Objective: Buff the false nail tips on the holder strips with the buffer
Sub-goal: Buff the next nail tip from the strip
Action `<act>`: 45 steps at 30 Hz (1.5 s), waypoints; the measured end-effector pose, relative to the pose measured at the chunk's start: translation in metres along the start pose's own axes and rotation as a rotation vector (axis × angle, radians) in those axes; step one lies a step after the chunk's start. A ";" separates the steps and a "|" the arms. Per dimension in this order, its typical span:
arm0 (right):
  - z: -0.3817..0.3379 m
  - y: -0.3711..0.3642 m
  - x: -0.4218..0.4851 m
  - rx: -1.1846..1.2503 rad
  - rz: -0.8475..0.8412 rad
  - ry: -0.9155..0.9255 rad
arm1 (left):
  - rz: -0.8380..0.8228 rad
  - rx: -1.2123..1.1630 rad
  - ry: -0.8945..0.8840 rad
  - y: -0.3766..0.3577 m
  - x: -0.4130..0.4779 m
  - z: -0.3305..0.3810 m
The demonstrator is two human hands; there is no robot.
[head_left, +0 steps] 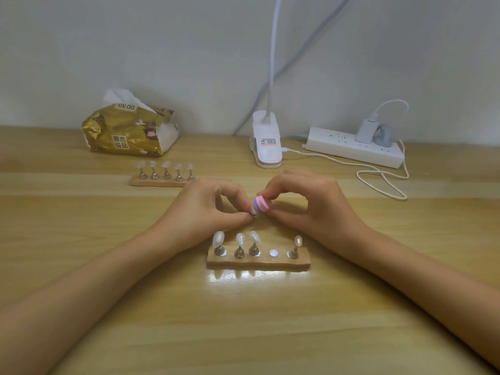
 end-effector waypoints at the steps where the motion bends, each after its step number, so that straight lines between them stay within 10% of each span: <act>1: 0.000 0.000 0.000 -0.013 0.007 0.019 | -0.001 -0.003 0.000 0.000 0.000 0.001; 45: 0.001 0.004 -0.002 0.203 0.020 -0.249 | -0.084 -0.031 0.067 0.006 0.005 -0.006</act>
Point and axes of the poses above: each hand's wrist, its own x-axis towards the middle knuckle, its own y-axis out of the back of the hand, z = x × y, the point moved 2 cm from there along x, towards the middle knuckle, and after that the axes turned 6 degrees about x, right-handed, at the moved point
